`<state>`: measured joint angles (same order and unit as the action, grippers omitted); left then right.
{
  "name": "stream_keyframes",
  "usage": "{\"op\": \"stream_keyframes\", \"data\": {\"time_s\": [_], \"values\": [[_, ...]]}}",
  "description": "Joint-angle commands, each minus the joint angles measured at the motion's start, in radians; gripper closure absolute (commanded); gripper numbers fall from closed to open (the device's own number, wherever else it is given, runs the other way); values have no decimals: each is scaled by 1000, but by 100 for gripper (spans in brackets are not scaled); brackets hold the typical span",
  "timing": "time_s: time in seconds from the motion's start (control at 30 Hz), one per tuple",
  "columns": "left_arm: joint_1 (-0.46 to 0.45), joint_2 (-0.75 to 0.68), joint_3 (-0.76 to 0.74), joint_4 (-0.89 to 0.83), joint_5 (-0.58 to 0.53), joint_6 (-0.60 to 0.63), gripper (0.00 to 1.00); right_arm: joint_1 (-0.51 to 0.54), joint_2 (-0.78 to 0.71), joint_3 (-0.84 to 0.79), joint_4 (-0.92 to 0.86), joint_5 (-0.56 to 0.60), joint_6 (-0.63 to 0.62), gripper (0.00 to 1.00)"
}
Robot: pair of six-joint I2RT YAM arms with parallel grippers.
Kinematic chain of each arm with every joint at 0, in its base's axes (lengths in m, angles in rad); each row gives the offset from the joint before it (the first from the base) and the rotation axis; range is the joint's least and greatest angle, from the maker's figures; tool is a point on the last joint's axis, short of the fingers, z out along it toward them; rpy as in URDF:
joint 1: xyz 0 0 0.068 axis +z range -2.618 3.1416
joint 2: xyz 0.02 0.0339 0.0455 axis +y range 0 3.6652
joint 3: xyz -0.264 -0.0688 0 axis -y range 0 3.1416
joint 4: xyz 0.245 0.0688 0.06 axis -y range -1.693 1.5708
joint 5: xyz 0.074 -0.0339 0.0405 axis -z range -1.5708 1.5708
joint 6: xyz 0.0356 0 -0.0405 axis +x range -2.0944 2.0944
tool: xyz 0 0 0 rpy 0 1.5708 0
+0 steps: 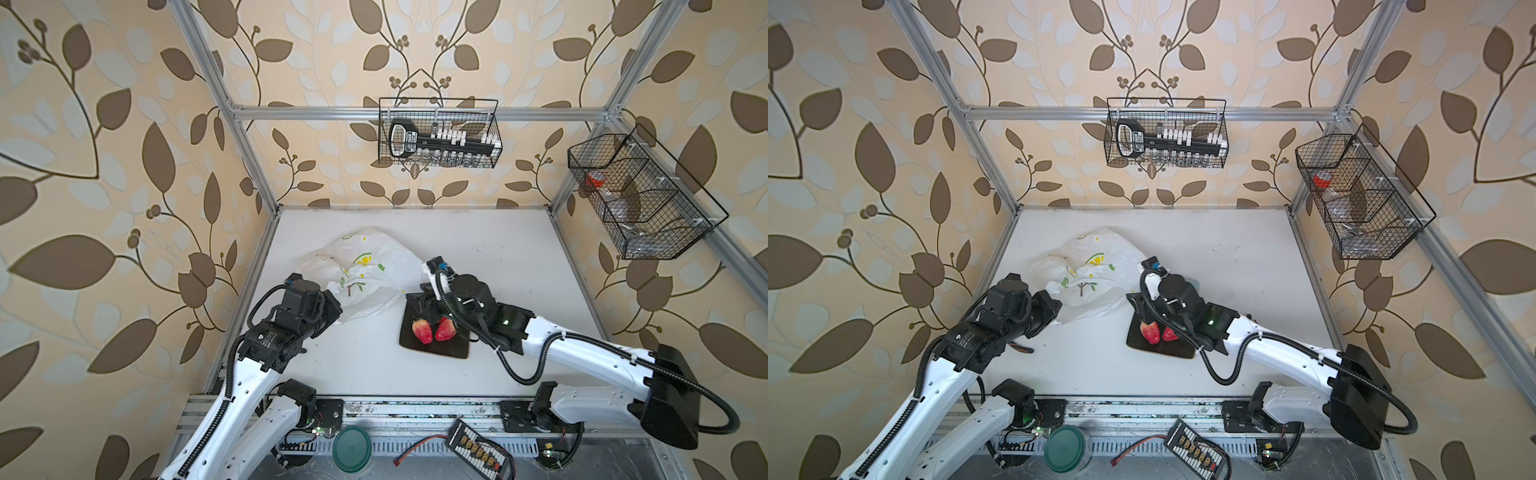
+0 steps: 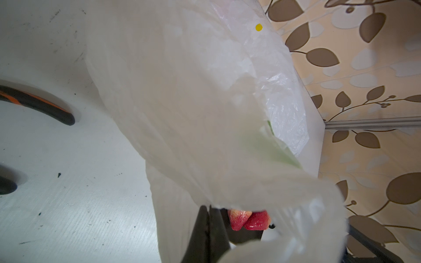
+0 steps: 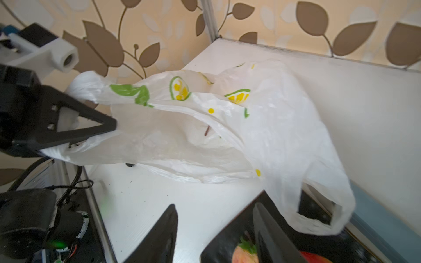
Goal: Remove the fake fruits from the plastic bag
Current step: 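Release the apple and reach the right gripper back into the bag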
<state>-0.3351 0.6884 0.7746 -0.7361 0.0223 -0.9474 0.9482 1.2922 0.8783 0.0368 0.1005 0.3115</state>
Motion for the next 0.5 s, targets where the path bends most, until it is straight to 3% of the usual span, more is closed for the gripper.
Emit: {"op": "stream_keyframes", "data": {"time_s": [0.0,0.1,0.27,0.47], "values": [[-12,-15,-11,1,-8,-1,100,58,139,82,68,-39,-89,48],[-12,-21,-14,-4,-8,-1,100,86,303,192,121,-55,-56,52],[-12,-27,-6,-27,-6,7,100,85,585,405,99,10,125,54],[-12,-19,21,-52,-7,29,100,81,796,572,64,56,288,54]]}}
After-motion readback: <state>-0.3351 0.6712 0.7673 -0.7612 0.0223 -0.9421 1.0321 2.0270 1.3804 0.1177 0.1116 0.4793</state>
